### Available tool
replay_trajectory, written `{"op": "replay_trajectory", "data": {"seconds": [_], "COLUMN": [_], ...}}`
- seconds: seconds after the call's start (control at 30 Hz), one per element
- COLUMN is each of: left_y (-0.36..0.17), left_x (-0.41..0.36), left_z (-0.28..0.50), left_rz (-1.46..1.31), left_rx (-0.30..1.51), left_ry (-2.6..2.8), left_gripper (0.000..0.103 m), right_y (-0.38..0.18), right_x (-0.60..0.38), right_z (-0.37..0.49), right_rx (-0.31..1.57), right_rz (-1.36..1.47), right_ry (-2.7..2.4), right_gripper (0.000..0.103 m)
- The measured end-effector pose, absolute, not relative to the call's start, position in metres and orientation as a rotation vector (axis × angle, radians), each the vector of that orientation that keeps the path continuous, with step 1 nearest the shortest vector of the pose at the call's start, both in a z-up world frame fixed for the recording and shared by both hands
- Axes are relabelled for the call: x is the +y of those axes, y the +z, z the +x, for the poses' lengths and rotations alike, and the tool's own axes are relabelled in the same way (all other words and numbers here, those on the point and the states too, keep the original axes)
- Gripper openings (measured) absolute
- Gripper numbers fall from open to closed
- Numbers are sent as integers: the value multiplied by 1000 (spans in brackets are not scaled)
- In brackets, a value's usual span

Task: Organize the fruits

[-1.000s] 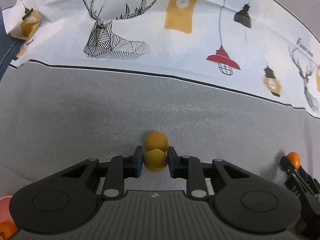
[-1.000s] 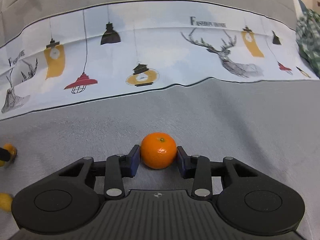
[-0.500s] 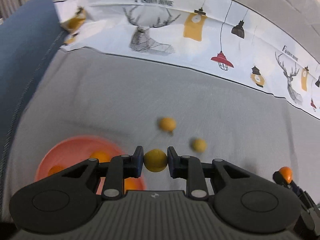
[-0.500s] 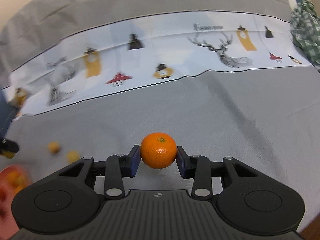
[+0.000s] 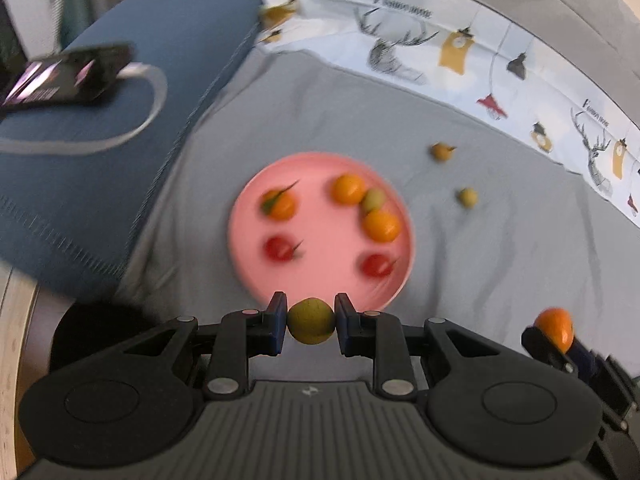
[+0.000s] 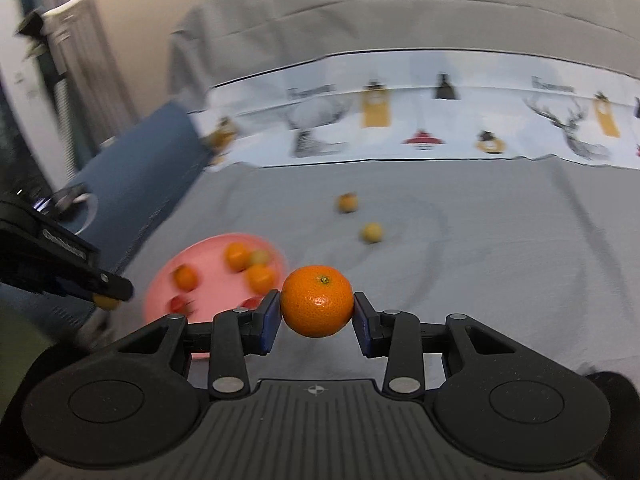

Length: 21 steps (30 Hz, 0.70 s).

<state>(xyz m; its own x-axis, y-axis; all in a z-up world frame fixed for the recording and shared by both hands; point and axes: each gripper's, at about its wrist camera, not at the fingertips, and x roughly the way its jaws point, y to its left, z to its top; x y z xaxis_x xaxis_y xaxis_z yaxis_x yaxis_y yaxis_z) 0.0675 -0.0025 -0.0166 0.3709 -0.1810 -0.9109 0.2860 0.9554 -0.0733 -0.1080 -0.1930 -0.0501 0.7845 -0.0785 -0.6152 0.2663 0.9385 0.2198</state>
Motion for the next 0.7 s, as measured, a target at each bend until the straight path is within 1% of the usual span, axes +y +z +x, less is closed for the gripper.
{"op": "replay_trajectory", "data": {"seconds": [0.17, 0.3, 0.7], "left_y": [-15, -12, -8], "left_x": [38, 56, 73], "left_z": [39, 22, 4], "left_rz": [93, 94, 61], "left_rx": [1121, 1081, 1044], "left_ry": [-273, -267, -289], "left_gripper": [28, 28, 28], "right_y": [-37, -27, -16], "right_x": [-161, -149, -133], "right_z": [-117, -125, -138], "right_rx": [632, 610, 589], "right_rz": [219, 175, 124], "right_ry": [-155, -164, -180], "right_gripper": [40, 40, 40]}}
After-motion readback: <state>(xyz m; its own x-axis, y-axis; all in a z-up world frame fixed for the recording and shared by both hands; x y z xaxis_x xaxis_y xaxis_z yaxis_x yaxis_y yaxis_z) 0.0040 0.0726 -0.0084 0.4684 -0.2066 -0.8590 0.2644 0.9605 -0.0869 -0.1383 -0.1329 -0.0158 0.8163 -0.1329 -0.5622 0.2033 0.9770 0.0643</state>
